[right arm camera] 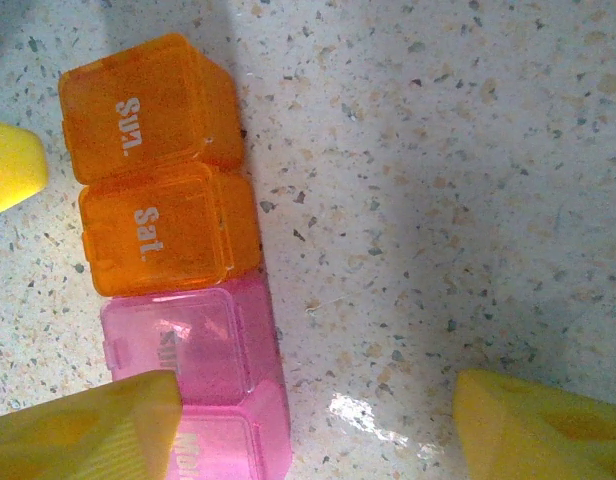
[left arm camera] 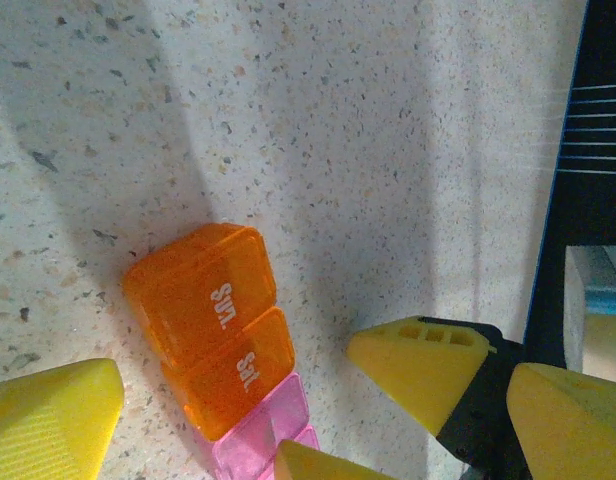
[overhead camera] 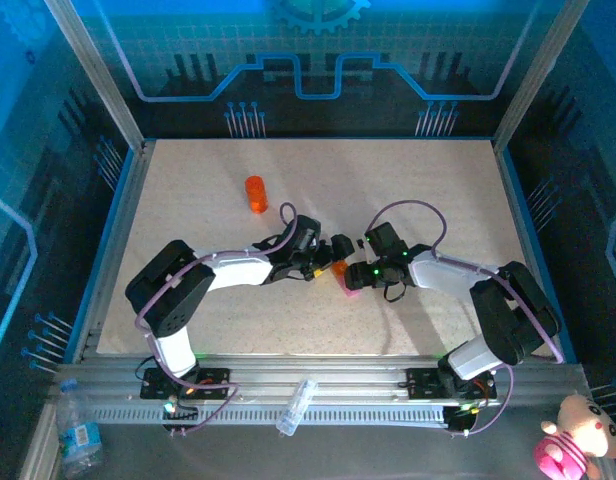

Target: Sort the pills into containers

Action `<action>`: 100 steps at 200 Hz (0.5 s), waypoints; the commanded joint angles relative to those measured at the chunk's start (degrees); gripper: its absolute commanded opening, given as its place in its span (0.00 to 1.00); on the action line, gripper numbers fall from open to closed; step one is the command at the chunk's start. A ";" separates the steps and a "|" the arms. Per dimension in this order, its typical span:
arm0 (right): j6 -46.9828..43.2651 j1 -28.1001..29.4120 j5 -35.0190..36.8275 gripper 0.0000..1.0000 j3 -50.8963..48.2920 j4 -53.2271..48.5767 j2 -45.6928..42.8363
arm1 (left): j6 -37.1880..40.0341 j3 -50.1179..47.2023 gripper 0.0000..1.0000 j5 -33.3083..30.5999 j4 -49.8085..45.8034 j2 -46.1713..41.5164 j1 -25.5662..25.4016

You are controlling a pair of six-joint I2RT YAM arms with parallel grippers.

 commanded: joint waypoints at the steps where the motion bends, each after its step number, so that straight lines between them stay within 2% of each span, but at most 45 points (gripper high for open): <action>1: 0.59 -0.64 -0.44 0.73 -0.84 0.41 0.82 | -0.88 2.07 0.99 0.48 2.01 1.13 -0.48; 100: 0.47 -0.62 -0.53 0.73 -1.19 0.61 1.26 | -4.29 2.60 0.99 1.42 6.96 2.07 -0.57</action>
